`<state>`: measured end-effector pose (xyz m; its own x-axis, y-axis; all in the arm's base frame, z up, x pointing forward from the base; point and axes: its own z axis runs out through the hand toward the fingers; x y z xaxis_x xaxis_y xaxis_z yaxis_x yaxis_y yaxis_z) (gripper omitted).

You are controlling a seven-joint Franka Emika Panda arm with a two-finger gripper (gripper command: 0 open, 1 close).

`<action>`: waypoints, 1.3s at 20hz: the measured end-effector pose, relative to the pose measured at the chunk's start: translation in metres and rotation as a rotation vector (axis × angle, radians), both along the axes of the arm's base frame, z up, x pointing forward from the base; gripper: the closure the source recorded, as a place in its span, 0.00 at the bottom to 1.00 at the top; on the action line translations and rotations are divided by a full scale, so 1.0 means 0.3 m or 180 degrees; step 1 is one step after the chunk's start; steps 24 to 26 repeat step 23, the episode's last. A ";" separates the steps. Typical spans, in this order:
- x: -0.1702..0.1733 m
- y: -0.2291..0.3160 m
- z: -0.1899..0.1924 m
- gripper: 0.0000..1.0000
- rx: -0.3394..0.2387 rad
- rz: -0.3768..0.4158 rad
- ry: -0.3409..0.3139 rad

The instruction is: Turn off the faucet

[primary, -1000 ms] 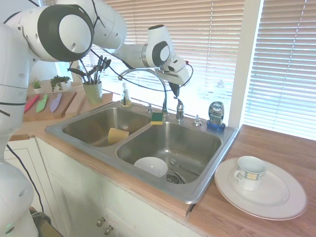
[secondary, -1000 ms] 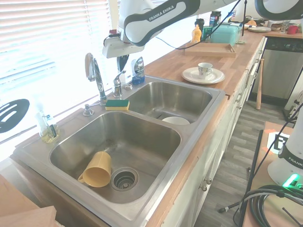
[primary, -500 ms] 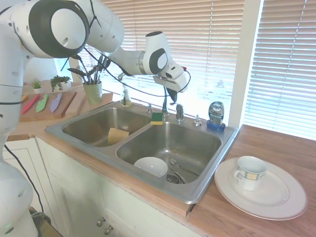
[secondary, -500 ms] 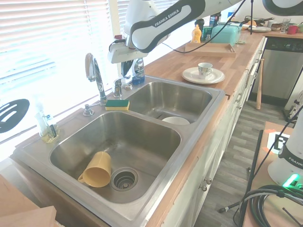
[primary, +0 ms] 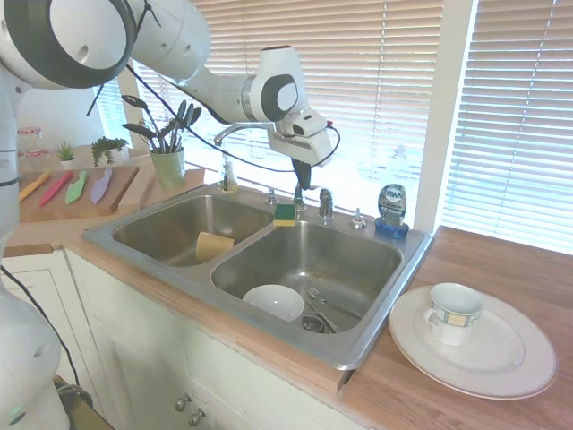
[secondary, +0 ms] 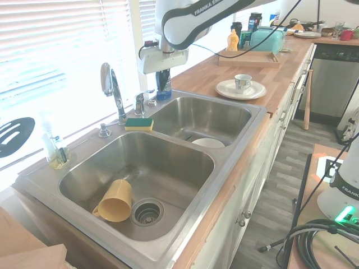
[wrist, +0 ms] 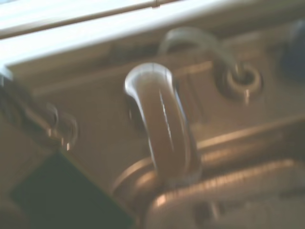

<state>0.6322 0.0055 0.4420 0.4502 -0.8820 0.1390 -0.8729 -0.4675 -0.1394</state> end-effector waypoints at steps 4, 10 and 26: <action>-0.151 0.018 -0.031 1.00 0.0032 0.0078 0.0387; -0.379 0.003 -0.099 1.00 0.0057 0.0127 0.0641; -0.812 -0.007 -0.083 0.00 0.0154 0.0105 0.0612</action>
